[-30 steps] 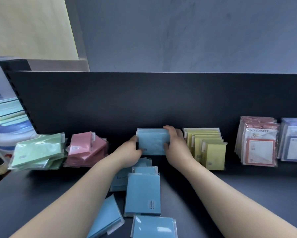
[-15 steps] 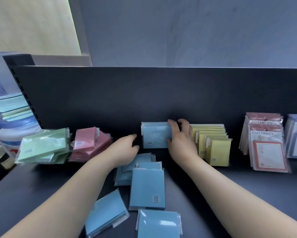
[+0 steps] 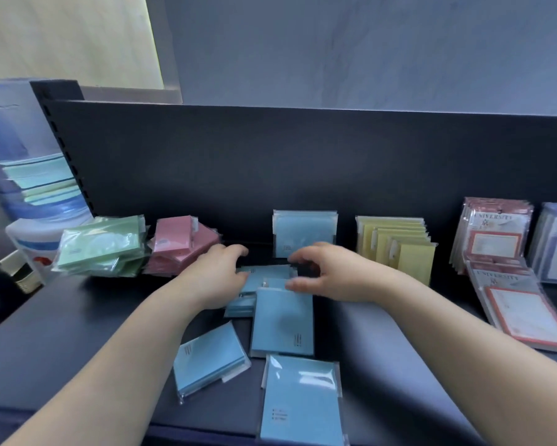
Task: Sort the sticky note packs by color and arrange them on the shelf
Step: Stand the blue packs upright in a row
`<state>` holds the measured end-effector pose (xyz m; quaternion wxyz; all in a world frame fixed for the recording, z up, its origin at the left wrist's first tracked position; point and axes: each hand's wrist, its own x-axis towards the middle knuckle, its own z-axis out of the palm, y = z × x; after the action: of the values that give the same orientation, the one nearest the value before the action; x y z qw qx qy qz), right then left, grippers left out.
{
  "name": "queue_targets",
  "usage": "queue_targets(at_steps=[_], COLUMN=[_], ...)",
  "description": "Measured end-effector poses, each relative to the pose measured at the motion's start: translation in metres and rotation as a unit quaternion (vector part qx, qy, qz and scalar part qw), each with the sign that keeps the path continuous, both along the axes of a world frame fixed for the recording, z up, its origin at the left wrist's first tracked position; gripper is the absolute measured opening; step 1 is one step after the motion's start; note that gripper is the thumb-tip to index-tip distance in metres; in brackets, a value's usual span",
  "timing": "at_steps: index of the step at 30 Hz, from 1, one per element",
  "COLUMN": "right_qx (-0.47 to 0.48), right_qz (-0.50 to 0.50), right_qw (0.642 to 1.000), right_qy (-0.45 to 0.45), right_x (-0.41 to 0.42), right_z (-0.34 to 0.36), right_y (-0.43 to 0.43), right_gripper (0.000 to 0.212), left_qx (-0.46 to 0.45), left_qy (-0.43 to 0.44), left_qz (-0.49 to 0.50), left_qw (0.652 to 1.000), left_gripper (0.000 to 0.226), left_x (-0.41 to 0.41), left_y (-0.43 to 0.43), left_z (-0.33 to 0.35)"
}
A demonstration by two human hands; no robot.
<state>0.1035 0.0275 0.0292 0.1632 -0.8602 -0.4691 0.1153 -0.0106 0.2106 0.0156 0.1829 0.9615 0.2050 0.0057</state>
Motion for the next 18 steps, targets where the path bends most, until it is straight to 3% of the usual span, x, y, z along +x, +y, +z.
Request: queue_targets(at_steps=[3, 7, 11, 14, 18], right_qx=[-0.060, -0.017, 0.010, -0.054, -0.162], right_qz=[0.012, -0.014, -0.040, -0.039, -0.020], right_qw=[0.997, 0.996, 0.980, 0.968, 0.965], right_qy=[0.049, 0.082, 0.194, 0.240, 0.206], right_x=[-0.013, -0.007, 0.014, 0.021, 0.025], right_z=[-0.006, -0.009, -0.005, -0.002, 0.002], right_y=[-0.004, -0.012, -0.032, -0.046, -0.053], right_gripper=[0.081, 0.065, 0.046, 0.043, 0.039], left_qx=[-0.014, -0.040, -0.051, -0.058, -0.069], left_qy=[0.008, 0.006, -0.014, -0.023, -0.046], left_qz=[0.008, 0.028, 0.032, 0.029, 0.042], left_qw=[1.000, 0.999, 0.998, 0.998, 0.996], left_gripper=[0.056, 0.070, 0.075, 0.083, 0.079], left_x=[-0.004, -0.006, -0.008, -0.010, -0.011], left_y=[-0.004, -0.007, -0.005, -0.006, -0.007], left_z=[-0.006, -0.014, -0.020, -0.022, -0.023])
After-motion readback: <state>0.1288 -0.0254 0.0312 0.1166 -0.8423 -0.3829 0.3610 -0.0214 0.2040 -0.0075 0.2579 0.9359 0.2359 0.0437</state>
